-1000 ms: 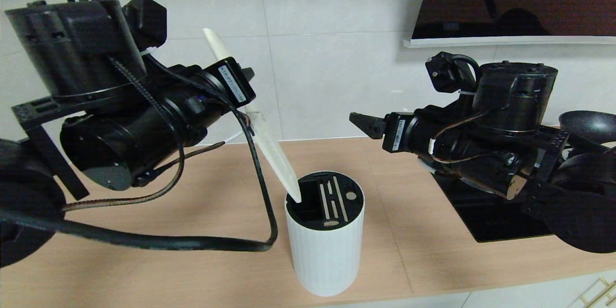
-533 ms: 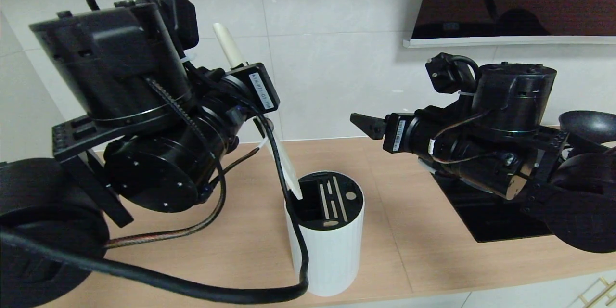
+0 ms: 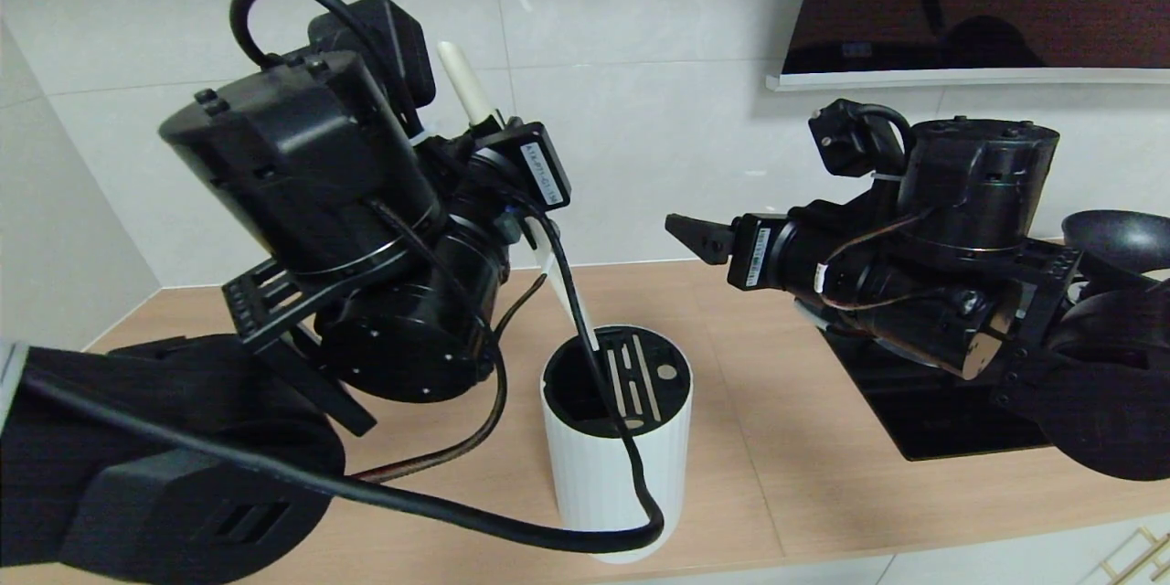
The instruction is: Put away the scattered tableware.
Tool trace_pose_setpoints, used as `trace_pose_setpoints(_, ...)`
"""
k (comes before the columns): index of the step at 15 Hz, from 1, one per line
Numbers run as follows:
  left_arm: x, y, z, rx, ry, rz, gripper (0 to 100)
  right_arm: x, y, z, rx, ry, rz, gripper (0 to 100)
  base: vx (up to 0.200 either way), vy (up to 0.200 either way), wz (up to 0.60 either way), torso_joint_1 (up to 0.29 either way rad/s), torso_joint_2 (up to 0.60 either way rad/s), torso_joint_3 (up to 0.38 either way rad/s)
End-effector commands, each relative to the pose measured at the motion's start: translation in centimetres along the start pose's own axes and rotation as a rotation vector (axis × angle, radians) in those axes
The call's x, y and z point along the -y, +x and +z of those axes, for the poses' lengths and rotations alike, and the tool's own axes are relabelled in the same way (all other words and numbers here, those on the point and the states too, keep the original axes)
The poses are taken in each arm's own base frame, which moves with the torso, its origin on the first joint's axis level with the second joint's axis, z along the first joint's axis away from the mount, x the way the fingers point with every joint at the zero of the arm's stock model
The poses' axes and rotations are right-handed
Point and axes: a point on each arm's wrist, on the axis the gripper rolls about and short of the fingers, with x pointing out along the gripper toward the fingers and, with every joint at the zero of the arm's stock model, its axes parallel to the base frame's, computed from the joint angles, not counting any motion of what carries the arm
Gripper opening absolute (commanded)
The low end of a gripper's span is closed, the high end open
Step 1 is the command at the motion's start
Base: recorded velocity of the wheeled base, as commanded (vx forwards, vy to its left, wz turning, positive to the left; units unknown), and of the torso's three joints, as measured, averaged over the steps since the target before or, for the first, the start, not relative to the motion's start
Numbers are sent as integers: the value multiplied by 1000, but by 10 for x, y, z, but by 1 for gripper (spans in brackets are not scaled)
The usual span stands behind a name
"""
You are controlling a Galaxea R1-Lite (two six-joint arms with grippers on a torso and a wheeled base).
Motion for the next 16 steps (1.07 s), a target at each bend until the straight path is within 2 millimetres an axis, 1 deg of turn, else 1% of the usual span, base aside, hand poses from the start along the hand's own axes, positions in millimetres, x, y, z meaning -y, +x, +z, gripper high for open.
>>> trace_pose_setpoints(1, 2, 0, -8, -17, 14, -3, 0, 0, 0, 0, 2, 0, 1, 100, 0, 0, 0, 0, 0, 0)
trace_pose_setpoints(3, 3, -4, -15, -37, 31, -16, 0, 0, 0, 0, 2, 0, 1, 100, 0, 0, 0, 0, 0, 0)
trace_pose_setpoints(12, 2, -9, -29, -78, 82, -31, 0, 0, 0, -1, -1, 0, 0, 100, 0, 0, 0, 0, 0, 0)
trace_pose_setpoints(15, 3, -8, -47, -114, 116, -32, 0, 0, 0, -1, -4, -1, -1, 100, 0, 0, 0, 0, 0, 0)
trace_pose_setpoints(16, 4, -11, -51, -124, 124, -41, 0, 0, 0, -1, -3, -1, 0, 100, 0, 0, 0, 0, 0, 0)
